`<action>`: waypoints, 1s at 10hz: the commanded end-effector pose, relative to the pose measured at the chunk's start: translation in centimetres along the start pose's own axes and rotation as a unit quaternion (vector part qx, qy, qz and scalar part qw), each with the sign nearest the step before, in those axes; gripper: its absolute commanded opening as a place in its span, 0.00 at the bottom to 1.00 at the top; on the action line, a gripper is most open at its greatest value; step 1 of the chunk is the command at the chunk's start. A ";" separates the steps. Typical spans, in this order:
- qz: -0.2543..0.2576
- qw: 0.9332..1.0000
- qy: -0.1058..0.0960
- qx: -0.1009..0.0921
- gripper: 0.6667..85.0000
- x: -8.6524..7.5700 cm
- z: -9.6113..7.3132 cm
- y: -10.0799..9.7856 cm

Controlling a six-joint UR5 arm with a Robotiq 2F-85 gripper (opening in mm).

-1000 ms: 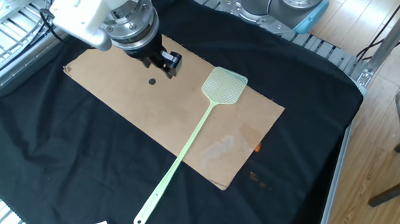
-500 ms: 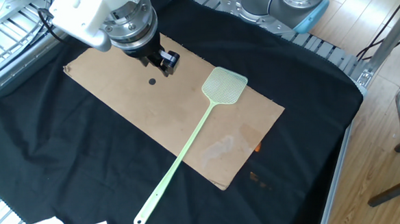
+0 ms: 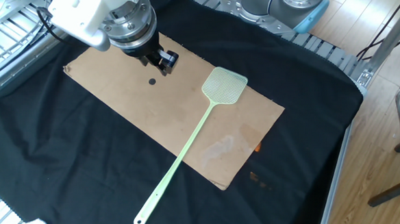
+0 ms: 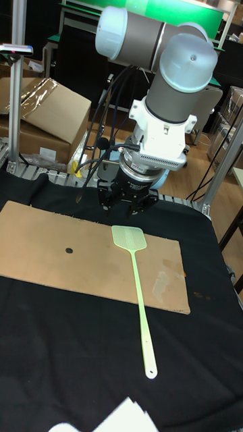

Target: Swat with a flyswatter

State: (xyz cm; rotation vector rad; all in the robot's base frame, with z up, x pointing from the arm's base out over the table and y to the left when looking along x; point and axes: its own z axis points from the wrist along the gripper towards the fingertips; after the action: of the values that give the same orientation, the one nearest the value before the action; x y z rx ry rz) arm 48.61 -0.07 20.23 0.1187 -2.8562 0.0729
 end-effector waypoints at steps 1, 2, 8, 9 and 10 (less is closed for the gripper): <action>0.001 1.000 -0.003 -0.005 0.54 -0.1 -0.2 0.2; 0.003 1.000 -0.003 -0.005 0.54 -0.2 -0.2 0.3; 0.005 1.000 -0.003 -0.007 0.50 -0.2 -0.2 0.4; 0.005 1.000 -0.003 -0.007 0.49 -0.2 -0.1 0.4; 0.003 1.000 -0.001 -0.008 0.49 -0.1 -0.2 0.5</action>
State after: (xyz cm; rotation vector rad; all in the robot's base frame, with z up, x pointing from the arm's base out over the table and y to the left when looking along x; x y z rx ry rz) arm 48.71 0.03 20.25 0.1061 -2.8583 0.0738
